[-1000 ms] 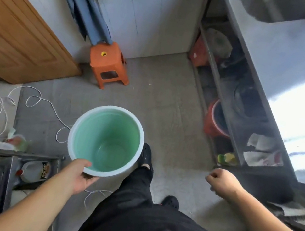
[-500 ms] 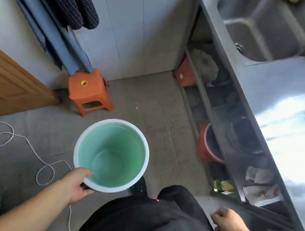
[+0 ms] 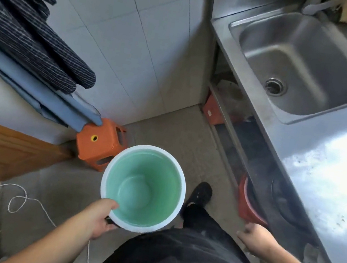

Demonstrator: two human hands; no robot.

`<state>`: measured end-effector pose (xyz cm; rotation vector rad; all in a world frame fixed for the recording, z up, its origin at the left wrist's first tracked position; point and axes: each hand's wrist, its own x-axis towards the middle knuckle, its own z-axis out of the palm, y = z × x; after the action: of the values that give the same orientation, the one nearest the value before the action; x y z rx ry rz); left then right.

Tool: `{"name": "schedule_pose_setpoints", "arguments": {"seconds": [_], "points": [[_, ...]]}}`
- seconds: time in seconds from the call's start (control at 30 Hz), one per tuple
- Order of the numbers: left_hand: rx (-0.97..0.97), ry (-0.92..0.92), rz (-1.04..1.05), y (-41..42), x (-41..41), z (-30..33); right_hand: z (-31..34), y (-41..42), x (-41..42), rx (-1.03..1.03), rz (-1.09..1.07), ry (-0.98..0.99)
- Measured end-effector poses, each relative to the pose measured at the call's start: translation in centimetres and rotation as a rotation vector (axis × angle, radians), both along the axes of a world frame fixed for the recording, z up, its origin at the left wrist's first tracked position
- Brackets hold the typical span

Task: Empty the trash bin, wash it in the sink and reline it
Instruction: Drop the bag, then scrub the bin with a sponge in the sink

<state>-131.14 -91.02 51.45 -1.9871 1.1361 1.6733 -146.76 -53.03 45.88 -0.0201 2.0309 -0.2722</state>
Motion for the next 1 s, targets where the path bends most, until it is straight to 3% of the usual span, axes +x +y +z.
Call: {"name": "schedule_pose_setpoints", "arguments": {"seconds": [0.2, 0.37, 0.63, 0.8, 1.0], "points": [[-0.06, 0.044, -0.069, -2.4, -10.1, 1.9, 1.9, -6.5, -13.8, -0.137, 0.07, 0.081], [-0.084, 0.115, -0.133, -3.5, -17.5, 4.2, 3.3, -9.4, -19.9, -0.194, 0.062, 0.126], [0.032, 0.244, -0.396, -7.7, -28.9, 10.3, 3.0, -9.4, -20.7, -0.129, 0.056, 0.1], [0.221, 0.325, -0.66, -12.5, -37.1, 14.7, 1.8, -11.0, -20.0, -0.028, -0.027, 0.041], [0.28, 0.407, -0.906, -13.6, -48.0, 17.8, 2.4, -16.2, -23.1, 0.044, -0.17, 0.095]]}}
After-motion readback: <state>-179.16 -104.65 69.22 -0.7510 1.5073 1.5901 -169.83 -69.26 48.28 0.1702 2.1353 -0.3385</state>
